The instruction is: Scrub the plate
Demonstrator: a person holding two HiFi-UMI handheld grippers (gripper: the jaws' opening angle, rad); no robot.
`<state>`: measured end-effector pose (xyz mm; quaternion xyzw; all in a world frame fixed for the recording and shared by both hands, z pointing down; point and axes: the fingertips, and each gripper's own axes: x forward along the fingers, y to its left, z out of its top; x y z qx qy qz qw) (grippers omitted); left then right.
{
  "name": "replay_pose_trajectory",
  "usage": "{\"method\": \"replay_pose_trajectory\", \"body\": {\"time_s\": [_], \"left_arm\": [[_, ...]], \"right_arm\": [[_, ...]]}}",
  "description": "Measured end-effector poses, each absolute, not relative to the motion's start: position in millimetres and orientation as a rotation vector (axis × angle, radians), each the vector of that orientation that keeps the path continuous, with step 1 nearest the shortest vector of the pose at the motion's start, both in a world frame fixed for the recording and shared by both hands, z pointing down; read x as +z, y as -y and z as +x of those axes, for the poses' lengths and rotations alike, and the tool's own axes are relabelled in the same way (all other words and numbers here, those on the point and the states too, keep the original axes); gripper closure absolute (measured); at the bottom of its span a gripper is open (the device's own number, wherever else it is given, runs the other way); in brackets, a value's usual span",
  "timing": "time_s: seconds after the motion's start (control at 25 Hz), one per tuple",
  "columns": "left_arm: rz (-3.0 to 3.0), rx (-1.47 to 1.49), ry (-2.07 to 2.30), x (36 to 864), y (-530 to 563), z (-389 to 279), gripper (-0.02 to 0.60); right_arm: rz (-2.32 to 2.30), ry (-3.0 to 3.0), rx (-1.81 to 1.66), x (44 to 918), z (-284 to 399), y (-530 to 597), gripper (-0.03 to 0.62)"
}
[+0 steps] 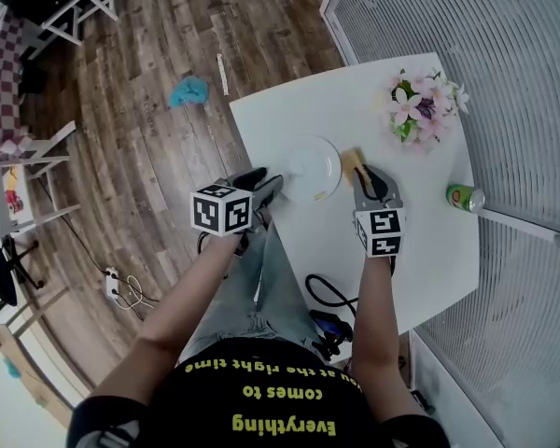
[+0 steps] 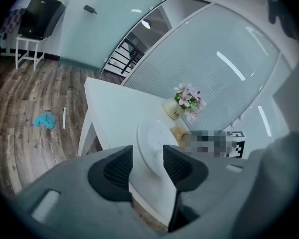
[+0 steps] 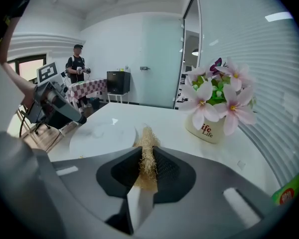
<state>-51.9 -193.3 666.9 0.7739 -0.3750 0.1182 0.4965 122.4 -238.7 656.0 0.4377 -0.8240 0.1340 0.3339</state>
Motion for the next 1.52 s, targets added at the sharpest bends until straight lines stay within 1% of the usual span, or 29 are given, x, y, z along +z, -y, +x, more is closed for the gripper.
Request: {"method": "replay_pose_trajectory", "body": {"time_s": [0.52, 0.72, 1.12, 1.4, 1.48, 1.52], "left_arm": [[1.805, 0.232, 0.844, 665, 199, -34, 0.393], [1.748, 0.146, 0.847, 664, 206, -30, 0.393], [1.637, -0.008, 0.769, 658, 210, -20, 0.393], [1.586, -0.033, 0.697, 657, 208, -18, 0.394], [1.576, -0.001, 0.627, 658, 201, -9, 0.394], [1.573, 0.021, 0.585, 658, 196, -1, 0.404]], "right_arm": [[1.061, 2.124, 0.263, 656, 105, 230, 0.540], [1.004, 2.114, 0.186, 657, 93, 227, 0.543], [0.966, 2.106, 0.199, 664, 93, 225, 0.548], [0.974, 2.124, 0.219, 663, 93, 227, 0.548], [0.972, 2.130, 0.224, 662, 93, 227, 0.549], [0.970, 2.132, 0.223, 663, 92, 227, 0.549]]}}
